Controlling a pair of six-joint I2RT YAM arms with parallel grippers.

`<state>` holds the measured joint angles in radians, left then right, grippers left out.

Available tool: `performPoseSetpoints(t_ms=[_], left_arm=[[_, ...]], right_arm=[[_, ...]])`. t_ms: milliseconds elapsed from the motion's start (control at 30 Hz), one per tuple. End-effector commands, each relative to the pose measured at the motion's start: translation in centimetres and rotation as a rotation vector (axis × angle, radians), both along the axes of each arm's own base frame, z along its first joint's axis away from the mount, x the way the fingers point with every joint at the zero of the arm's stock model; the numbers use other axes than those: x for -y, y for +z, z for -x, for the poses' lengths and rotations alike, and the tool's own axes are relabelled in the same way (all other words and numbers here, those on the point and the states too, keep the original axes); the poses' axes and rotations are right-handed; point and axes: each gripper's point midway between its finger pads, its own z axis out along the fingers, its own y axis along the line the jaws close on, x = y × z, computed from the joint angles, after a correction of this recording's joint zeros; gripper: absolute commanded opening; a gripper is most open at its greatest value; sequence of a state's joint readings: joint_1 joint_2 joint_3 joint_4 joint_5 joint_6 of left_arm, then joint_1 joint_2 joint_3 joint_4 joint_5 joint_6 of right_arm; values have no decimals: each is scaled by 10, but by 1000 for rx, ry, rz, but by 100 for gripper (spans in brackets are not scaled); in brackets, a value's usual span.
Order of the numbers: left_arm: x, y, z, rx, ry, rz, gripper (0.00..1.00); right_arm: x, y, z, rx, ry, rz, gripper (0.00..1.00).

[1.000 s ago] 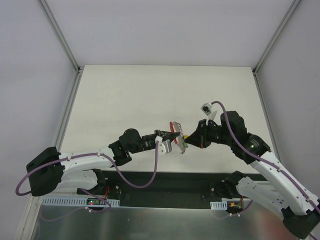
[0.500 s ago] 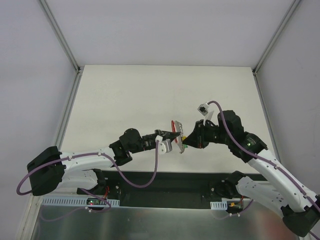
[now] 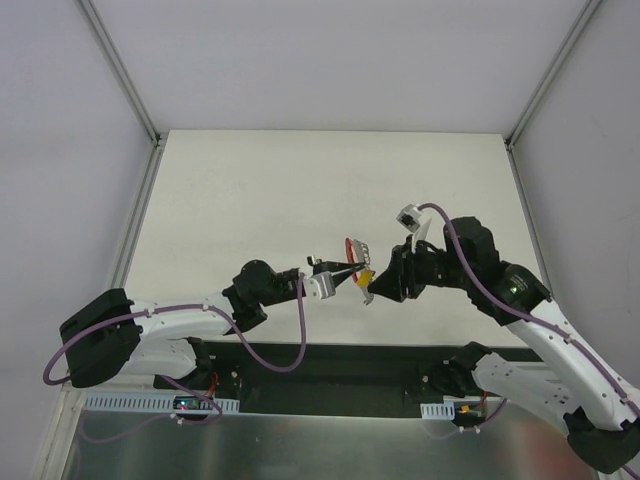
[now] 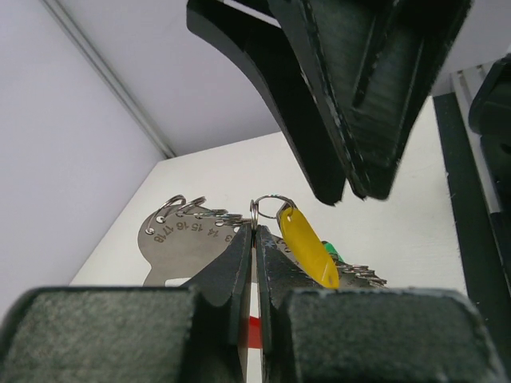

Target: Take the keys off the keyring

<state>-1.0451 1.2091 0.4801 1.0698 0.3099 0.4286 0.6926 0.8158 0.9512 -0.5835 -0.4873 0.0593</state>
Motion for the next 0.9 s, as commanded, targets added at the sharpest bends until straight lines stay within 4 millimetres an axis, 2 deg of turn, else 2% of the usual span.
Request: performPoseSetpoints(t_ms=[0,133,167,200,267,300,333,367,400,533,667,867], left_arm=[[-6,49,14,35,-90,200,0],[-14,53,16,9,-128,235,0],[-16,55,17,-12,-140,248,0],[-20,61,18,-4,-149,272,0],[-22,59,20,-29,-167,279,0],[-24,61,21,-29,-172,282,0],[-26,61,20,-35,-174,280,0],[-26,60,20,-39,-173,276,0],[-27,60,19,-47,-171,277,0],[-38,65,18,-74,-193,305,0],[-43,65,15,-95,-201,305,0],[-41,65,18,-123,-233,296,0]], right_arm=[[13,43,-5,198,-26,-32,43],[32,88,-20,452,-121,-82,42],[40,88,-31,530,-161,-46,41],[41,88,-35,572,-162,-34,41],[43,95,-42,725,-137,-19,40],[41,80,-48,742,-120,14,39],[38,84,-52,798,-111,7,37],[37,80,-55,838,-93,31,37],[35,72,-59,847,-83,47,35],[19,66,-62,899,10,47,31],[1,55,-53,906,133,-3,29],[-17,52,-39,962,245,-111,25]])
